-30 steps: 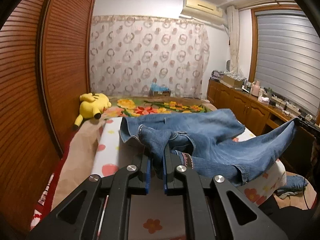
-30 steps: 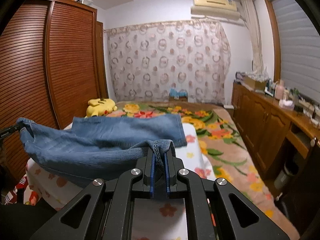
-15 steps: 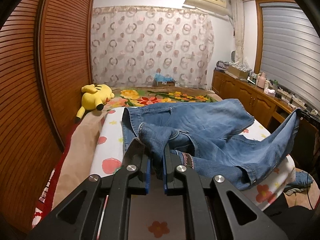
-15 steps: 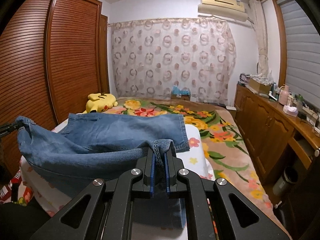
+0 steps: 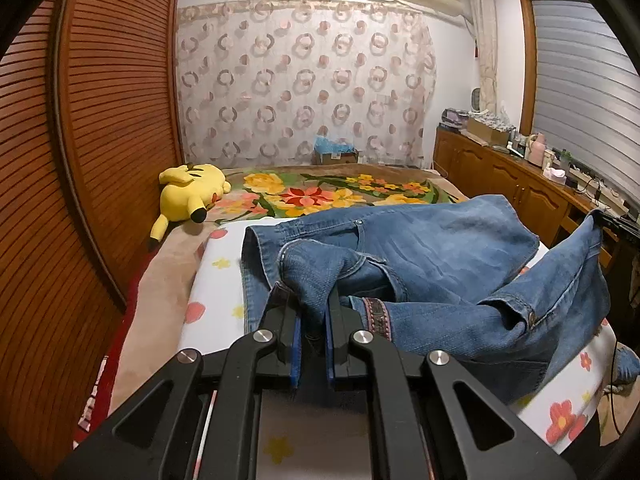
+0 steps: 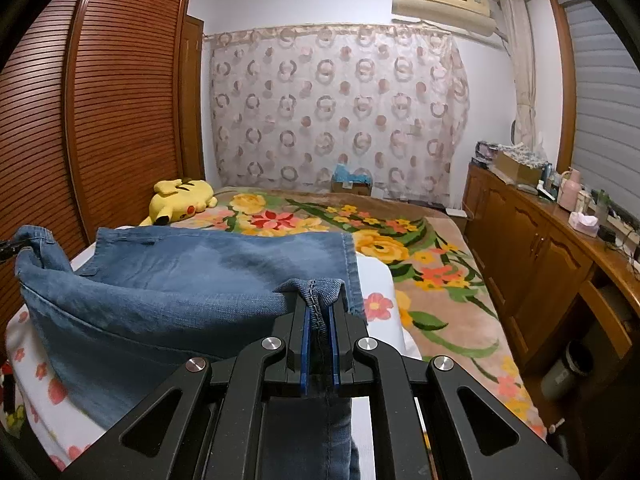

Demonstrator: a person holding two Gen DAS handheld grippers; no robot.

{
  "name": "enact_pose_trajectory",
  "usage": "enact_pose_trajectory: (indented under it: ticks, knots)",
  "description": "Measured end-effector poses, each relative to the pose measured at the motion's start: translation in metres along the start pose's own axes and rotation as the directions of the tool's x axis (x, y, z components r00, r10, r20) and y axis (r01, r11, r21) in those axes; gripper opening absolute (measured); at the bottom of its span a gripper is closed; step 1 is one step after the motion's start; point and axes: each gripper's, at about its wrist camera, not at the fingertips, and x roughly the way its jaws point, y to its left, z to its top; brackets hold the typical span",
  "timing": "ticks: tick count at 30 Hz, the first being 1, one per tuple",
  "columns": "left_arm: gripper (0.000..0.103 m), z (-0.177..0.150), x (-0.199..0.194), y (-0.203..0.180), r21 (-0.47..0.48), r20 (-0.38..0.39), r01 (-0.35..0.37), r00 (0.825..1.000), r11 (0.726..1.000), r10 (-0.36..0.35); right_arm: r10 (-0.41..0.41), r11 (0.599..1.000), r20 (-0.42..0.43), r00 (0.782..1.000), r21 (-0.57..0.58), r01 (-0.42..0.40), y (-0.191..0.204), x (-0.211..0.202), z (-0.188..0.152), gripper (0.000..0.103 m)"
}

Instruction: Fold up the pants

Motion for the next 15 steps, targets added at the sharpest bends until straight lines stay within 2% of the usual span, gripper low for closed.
enact_pose_trajectory:
  ticks: [8, 15]
  knots:
    - [0.01, 0.038, 0.023, 0.005, -0.048, -0.003, 0.011, 1.0, 0.999, -0.011, 0.002, 1.0, 0.021, 1.0, 0.006, -0.002, -0.007, 0.024, 0.036, 0.008]
    - [0.01, 0.071, 0.05, 0.007, -0.051, -0.013, -0.002, 1.0, 0.999, 0.001, 0.012, 1.0, 0.044, 0.999, -0.001, -0.012, -0.011, 0.053, 0.07, 0.008]
